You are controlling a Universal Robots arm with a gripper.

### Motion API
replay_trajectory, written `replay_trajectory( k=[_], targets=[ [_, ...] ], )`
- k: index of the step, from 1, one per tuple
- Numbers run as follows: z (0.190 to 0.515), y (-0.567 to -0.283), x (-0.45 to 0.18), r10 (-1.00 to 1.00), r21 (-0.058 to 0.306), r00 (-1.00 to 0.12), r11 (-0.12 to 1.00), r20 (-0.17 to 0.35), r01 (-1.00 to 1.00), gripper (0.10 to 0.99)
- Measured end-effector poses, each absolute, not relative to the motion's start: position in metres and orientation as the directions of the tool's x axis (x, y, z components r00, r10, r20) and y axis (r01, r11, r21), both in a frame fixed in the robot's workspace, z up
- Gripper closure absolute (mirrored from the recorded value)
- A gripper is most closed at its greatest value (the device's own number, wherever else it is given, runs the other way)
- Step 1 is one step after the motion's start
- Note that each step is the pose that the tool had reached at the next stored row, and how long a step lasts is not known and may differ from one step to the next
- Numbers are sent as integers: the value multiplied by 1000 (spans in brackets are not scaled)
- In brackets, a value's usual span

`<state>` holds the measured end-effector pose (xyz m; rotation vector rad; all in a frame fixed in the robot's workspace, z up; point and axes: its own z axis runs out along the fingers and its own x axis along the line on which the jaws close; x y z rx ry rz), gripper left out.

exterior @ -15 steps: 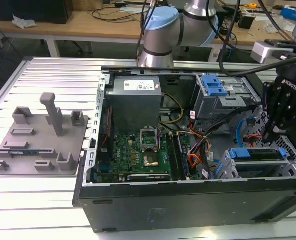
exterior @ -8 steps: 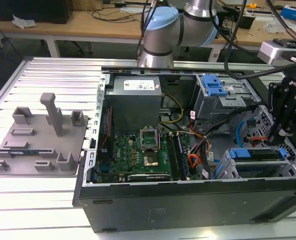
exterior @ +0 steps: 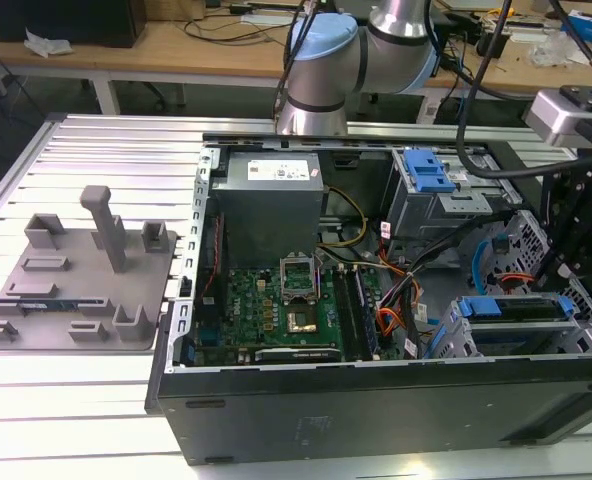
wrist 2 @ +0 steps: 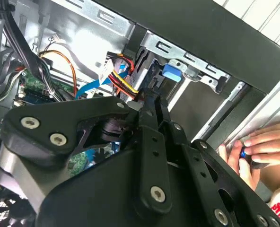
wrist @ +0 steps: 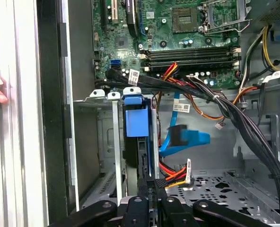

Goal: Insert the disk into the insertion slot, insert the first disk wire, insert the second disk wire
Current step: 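Insert the first disk wire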

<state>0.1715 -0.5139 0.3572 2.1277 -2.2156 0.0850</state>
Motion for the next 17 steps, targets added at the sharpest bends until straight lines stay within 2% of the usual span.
replay_trajectory(
  k=[17],
  targets=[
    [353, -515, 171, -995, 0, -44, 44, 88, -999, 918]
  ],
)
